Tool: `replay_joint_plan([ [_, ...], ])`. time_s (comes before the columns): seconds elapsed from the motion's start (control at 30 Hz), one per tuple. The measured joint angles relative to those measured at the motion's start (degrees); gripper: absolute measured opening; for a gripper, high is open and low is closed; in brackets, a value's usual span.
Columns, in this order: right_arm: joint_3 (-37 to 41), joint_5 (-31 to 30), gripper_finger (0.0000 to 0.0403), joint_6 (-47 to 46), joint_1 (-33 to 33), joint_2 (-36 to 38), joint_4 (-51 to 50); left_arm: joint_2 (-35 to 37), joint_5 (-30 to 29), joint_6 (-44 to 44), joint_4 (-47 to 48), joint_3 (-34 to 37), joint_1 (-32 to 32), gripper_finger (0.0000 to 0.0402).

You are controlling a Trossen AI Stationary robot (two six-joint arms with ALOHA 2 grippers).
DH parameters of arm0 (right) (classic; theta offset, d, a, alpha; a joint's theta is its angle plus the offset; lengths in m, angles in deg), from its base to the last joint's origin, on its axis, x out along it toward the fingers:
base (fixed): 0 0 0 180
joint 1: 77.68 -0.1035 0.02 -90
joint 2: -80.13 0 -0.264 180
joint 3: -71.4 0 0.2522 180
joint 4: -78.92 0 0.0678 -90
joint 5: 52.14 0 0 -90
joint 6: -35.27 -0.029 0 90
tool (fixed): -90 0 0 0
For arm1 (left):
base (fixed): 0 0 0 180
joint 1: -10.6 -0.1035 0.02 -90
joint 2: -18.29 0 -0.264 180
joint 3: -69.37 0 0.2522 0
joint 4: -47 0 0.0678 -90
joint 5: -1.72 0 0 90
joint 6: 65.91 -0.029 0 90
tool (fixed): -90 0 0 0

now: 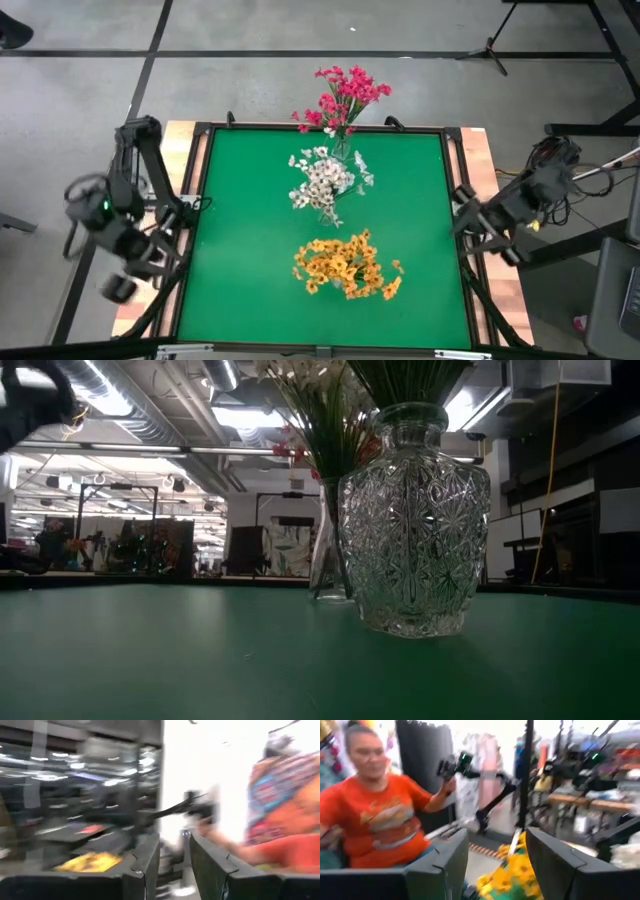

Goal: Sort flowers into vase by color
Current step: Return to Home Position

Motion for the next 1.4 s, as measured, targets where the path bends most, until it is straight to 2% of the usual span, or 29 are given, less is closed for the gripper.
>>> replay_joint_plan([
  [0.1,2.96,-0.22,0.0198,2.59,0.09,3.35,2.89,7.7,10.74,9.65,11.96,0.1,-1.54,0.0104],
  [0.17,7.02,2.24,0.0198,3.66,0.09,6.18,6.59,11.55,14.69,13.38,16.12,1.25,-3.23,0.0104],
  [0.37,23.12,6.8,0.0198,4.17,0.11,16.58,21.73,18.9,24.1,13.28,19.36,5.9,-6.37,0.0104],
  [0.47,29.48,10.82,0.0198,4.08,0.06,21.06,27.04,21.74,25.95,13.79,21.02,7.82,-7.29,0.0104],
  [0.6,34.06,11.13,0.0198,1.32,0.06,25.36,30.58,25.64,29.74,15.32,21.22,10.67,-8.34,0.0104],
  [0.8,38.02,18.71,0.0198,3.86,0.06,25.91,32.47,32.17,33.61,16.67,21.22,16.65,-9.51,0.0104],
  [1.0,42.13,18.42,0.0198,7.03,1.02,25.93,38.41,39.72,34.61,17.07,19.79,24.44,-11.26,0.0104],
  [1.1,44.79,18.01,0.0198,6.59,4.63,26.49,40.49,43.36,35.23,17.06,19.63,27.26,-12.23,0.0104],
  [1.2,46.85,17.37,0.0198,1.73,10.68,29.55,41.14,46.4,35.57,16.68,19.73,28.95,-13.21,0.0104],
  [1.33,47.98,22.8,0.0198,0.04,18.02,34.2,40.47,47.25,37.39,15.65,20.82,29.48,-13.79,0.0104],
  [1.4,48.27,23.18,0.0198,-0.5,21.0,35.59,40.24,47.25,37.05,15.43,22.31,29.49,-13.79,0.0104],
])
